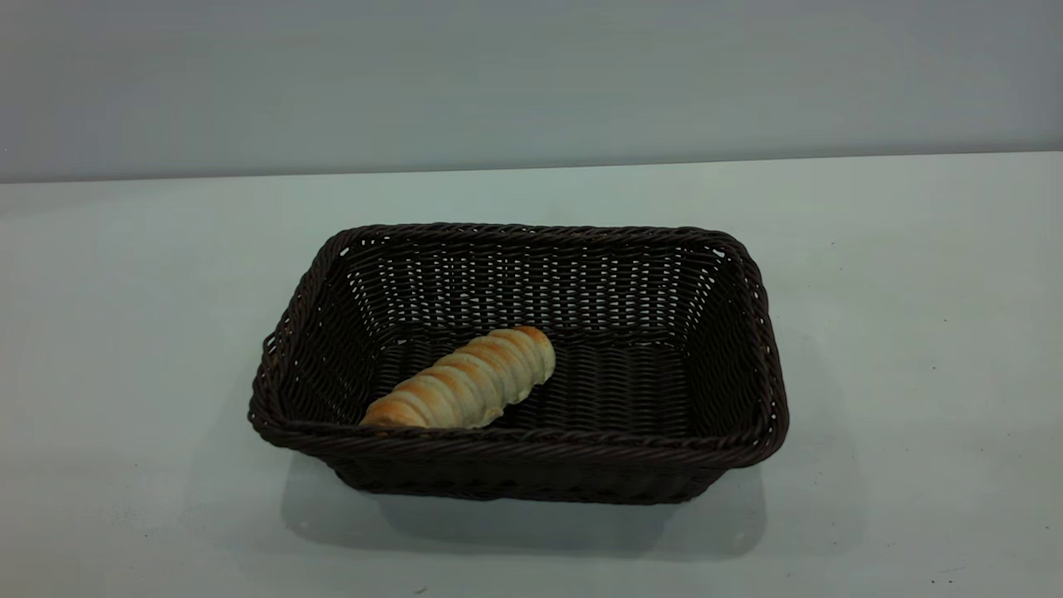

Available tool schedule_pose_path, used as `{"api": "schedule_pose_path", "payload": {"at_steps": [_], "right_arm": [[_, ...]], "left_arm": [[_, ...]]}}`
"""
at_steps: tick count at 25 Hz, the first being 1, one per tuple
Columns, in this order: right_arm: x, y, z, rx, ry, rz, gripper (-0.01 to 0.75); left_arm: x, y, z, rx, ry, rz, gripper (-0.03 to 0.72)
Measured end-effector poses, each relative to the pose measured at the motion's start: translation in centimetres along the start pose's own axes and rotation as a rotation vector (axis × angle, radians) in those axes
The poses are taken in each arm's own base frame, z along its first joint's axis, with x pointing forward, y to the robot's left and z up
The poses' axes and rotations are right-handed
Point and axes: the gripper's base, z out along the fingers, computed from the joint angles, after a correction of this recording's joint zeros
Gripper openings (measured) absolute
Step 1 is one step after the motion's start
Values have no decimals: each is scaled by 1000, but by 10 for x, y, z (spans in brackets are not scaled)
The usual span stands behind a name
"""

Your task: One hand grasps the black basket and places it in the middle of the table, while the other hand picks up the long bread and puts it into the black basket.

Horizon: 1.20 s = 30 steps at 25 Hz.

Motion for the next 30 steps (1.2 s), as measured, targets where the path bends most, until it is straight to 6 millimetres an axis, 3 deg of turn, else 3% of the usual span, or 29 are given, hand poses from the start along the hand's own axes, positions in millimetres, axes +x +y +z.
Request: {"api": "schedule_pose_path", "payload": {"at_steps": [30], "right_arm": [[0, 0, 0, 1, -3, 0, 511]], "left_arm": [[2, 0, -2, -3, -23, -7, 473]]}}
